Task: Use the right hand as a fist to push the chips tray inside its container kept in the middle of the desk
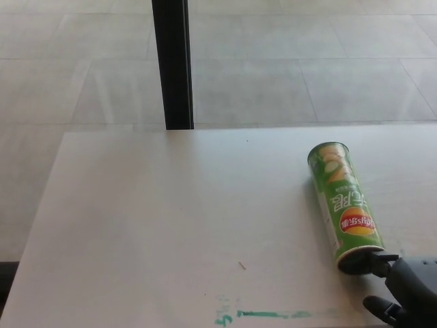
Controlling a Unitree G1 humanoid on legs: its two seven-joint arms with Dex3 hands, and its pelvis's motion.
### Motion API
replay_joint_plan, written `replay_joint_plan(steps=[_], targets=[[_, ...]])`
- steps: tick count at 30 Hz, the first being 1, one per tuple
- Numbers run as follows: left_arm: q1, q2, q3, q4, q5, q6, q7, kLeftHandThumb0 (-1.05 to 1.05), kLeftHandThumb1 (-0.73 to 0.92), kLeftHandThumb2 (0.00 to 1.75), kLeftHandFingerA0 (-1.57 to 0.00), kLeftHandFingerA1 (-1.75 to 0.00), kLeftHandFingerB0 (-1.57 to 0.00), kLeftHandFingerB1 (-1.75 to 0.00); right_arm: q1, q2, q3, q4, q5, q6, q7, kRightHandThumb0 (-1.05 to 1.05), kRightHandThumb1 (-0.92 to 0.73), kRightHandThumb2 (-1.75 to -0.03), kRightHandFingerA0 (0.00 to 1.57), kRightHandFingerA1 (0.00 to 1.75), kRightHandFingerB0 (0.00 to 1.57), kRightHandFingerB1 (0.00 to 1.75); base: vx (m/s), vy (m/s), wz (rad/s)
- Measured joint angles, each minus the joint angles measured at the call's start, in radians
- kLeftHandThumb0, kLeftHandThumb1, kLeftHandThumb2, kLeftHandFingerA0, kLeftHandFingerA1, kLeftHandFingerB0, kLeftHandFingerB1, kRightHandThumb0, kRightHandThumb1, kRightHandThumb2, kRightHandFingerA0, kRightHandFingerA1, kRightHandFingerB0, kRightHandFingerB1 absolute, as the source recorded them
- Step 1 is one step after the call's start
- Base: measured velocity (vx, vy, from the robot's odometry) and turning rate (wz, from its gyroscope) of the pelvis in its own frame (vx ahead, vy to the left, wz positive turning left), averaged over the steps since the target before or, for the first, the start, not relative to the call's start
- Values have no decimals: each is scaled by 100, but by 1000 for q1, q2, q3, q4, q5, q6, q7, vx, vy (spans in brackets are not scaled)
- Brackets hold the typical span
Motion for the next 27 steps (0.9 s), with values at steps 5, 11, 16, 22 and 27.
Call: replay_joint_plan(steps=[5,11,16,22,27], targets=[[0,1,-5,1,0,0,1,-68,92,70,-52,-62,-41,-48,-25,2,8,51,1,-9,-26,-54,-81,-64,85,126,43,42,0,0,0],[1,2,-1,3,-3,0,0,-67,92,70,-53,-61,-41,-49,-37,1,6,73,8,-23,-39,-57,-76,-69,84,128,42,42,0,0,0],[-1,3,4,4,-8,0,-1,-69,92,72,-51,-60,-40,-48,-20,-10,2,49,18,-33,-36,-54,-83,-65,79,130,45,42,0,0,0],[0,2,-2,4,-8,0,-2,-69,92,70,-52,-60,-40,-46,61,-65,-7,-126,57,-43,33,-56,-84,-65,84,104,53,46,0,0,0],[-2,2,-2,4,-8,0,-2,-69,92,72,-52,-60,-40,-48,108,-97,-14,-249,99,-49,101,-54,-80,-64,84,85,57,45,0,0,0]])
